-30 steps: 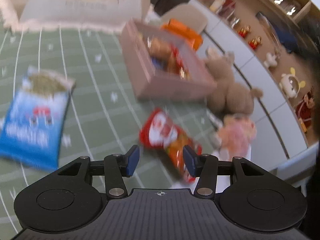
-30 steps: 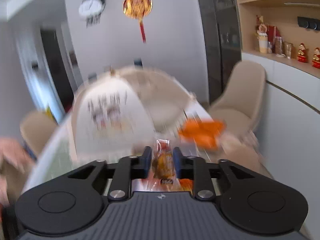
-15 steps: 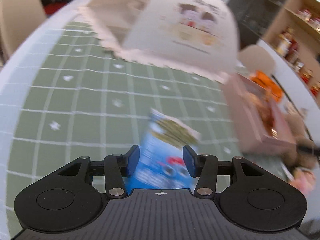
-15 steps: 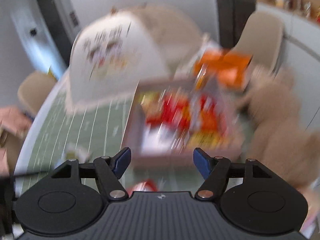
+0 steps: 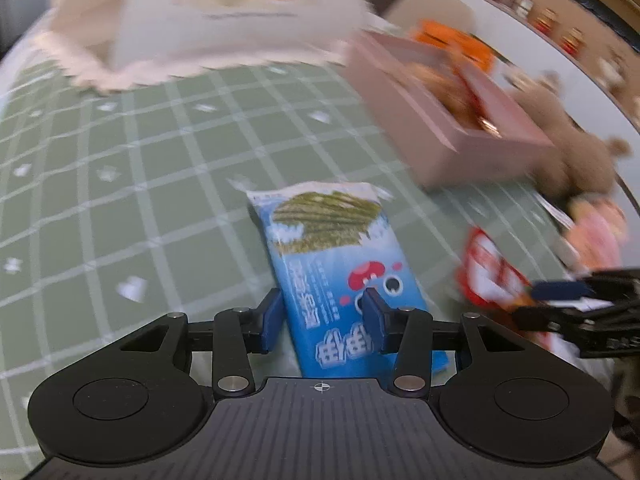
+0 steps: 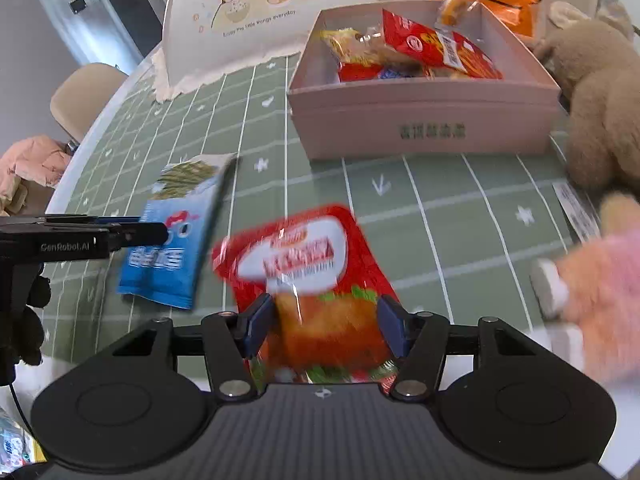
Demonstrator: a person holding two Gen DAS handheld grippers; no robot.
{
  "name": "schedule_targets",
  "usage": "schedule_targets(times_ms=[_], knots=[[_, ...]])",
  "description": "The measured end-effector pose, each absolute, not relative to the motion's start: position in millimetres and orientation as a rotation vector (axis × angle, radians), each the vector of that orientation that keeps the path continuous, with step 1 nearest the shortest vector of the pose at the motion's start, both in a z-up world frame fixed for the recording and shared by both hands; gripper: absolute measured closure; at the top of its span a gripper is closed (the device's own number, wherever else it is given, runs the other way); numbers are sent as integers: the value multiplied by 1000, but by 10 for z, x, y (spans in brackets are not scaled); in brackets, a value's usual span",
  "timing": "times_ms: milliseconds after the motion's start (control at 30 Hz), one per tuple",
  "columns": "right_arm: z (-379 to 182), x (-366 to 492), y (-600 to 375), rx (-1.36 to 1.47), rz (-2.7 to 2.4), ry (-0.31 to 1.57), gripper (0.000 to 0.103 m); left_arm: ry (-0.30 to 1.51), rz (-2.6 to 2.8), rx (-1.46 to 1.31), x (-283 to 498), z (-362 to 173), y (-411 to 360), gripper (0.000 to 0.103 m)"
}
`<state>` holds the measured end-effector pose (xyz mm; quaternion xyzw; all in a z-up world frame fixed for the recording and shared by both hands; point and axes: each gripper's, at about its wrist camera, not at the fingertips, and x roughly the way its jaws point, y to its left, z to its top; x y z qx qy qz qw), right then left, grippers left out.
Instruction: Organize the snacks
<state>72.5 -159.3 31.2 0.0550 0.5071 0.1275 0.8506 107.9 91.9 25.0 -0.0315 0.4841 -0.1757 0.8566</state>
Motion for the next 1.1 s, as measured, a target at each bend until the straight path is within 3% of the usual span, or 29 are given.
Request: schedule_targets(times_ms=[200, 433, 500, 533, 567, 867, 933, 1100], knots=[[446, 546, -1621, 90, 259, 1063, 46, 1036, -427, -44, 859, 253, 723, 55], [1369, 1234, -1980, 147, 149, 839, 46, 950, -336, -222, 801, 554, 1006, 59], [1498, 1625, -2103, 185, 97, 803, 52, 921, -327, -274, 791, 634, 1092, 59], [1531, 1847, -2165, 211, 79, 788, 64, 911, -326, -293, 786, 666, 1131, 59], [1529, 2116, -2231, 252, 70, 790, 71, 906, -325, -307, 781, 686, 1163, 59], [779, 3600, -2365, 379, -109, 945, 75, 949, -307, -383, 730, 519, 1464, 59], [684, 3679, -2364, 367, -131, 969, 83, 959, -304, -381, 738, 486, 1505, 59], [889, 3332, -2297, 434, 21, 983, 84, 971, -300, -393, 805, 438, 1579, 59]])
